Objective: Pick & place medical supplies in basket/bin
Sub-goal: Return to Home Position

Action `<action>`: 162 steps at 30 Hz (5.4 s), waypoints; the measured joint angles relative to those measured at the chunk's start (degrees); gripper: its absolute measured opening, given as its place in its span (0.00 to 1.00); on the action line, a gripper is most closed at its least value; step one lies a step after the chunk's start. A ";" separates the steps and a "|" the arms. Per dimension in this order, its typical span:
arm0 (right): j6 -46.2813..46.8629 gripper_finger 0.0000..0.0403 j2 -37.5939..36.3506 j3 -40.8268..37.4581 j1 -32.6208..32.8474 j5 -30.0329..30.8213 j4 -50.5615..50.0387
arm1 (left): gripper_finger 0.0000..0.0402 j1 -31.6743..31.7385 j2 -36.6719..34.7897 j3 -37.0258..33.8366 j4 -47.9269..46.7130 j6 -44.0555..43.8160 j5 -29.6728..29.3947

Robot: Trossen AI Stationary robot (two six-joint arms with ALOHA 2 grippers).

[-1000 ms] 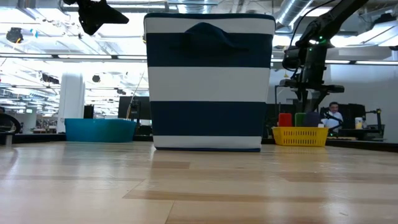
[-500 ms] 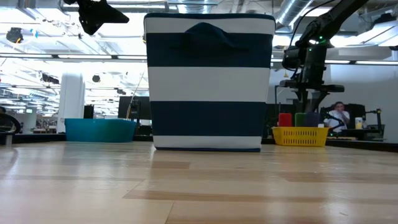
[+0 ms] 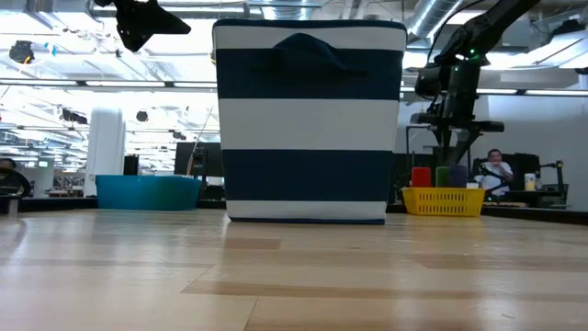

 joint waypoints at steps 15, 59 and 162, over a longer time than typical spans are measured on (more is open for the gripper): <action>0.00 0.30 -0.07 2.47 0.22 -0.14 -2.00 | 0.58 0.00 0.00 0.00 0.00 0.39 0.00; 10.37 0.30 -44.26 -13.95 61.44 9.53 39.06 | 0.40 16.47 -34.18 -29.36 22.80 18.92 4.86; -18.86 0.30 -85.32 -54.09 63.34 -7.19 59.63 | 0.35 18.43 -40.51 -40.04 20.29 23.52 16.32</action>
